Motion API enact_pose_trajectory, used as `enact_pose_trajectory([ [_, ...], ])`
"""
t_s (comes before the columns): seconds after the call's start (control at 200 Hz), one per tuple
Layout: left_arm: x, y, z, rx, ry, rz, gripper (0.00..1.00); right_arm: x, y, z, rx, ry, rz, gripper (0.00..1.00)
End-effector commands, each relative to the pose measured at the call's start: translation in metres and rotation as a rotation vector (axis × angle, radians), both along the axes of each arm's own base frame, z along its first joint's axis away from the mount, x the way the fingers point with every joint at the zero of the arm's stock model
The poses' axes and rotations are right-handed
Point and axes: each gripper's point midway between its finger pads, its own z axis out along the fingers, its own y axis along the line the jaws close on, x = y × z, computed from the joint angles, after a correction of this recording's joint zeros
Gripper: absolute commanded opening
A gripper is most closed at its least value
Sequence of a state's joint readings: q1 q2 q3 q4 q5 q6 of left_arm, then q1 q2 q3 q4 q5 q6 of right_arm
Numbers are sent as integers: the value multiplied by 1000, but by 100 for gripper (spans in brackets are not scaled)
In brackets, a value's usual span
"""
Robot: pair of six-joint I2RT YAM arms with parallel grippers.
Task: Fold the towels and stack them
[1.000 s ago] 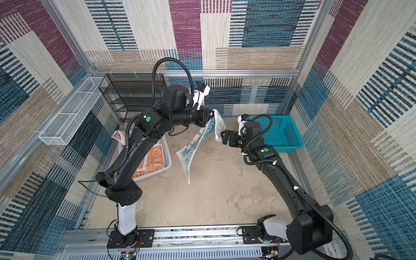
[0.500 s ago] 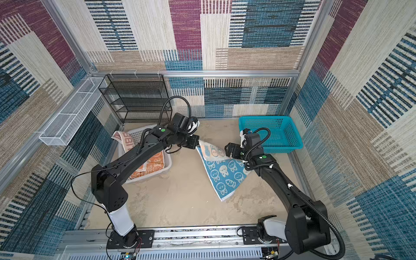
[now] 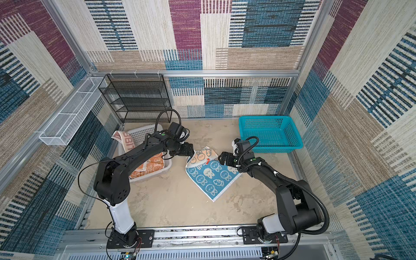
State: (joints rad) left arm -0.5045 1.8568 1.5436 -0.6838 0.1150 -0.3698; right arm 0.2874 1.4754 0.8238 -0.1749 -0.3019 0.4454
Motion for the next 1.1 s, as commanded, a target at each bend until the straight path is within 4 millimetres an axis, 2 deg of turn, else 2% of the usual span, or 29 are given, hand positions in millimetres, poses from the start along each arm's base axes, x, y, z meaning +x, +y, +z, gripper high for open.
enact_pose_trajectory([
  [0.0,-3,18,20,66,-42,34,100,25,17,9,46,-49,27,96],
  [0.19,-14,40,47,117,-93,69,100,52,32,-8,57,-16,62,91],
  [0.28,-24,36,55,69,-85,62,100,57,37,-19,63,7,73,88],
  [0.371,-37,29,55,20,-71,57,100,59,41,-28,75,21,87,84],
  [0.481,-54,15,46,-9,-52,34,100,61,44,-41,81,45,96,81],
  [0.606,-75,2,30,-25,-14,10,100,62,50,-52,100,65,113,70],
  [0.736,-89,1,13,-20,24,13,100,61,56,-56,111,68,125,60],
  [0.881,-101,-3,-2,-45,60,17,100,62,60,-54,132,67,129,39],
  [1.017,-109,-7,-22,-40,91,24,100,65,55,-46,106,44,103,16],
  [1.097,-109,-11,-29,-44,95,25,100,67,51,-38,85,23,93,10],
])
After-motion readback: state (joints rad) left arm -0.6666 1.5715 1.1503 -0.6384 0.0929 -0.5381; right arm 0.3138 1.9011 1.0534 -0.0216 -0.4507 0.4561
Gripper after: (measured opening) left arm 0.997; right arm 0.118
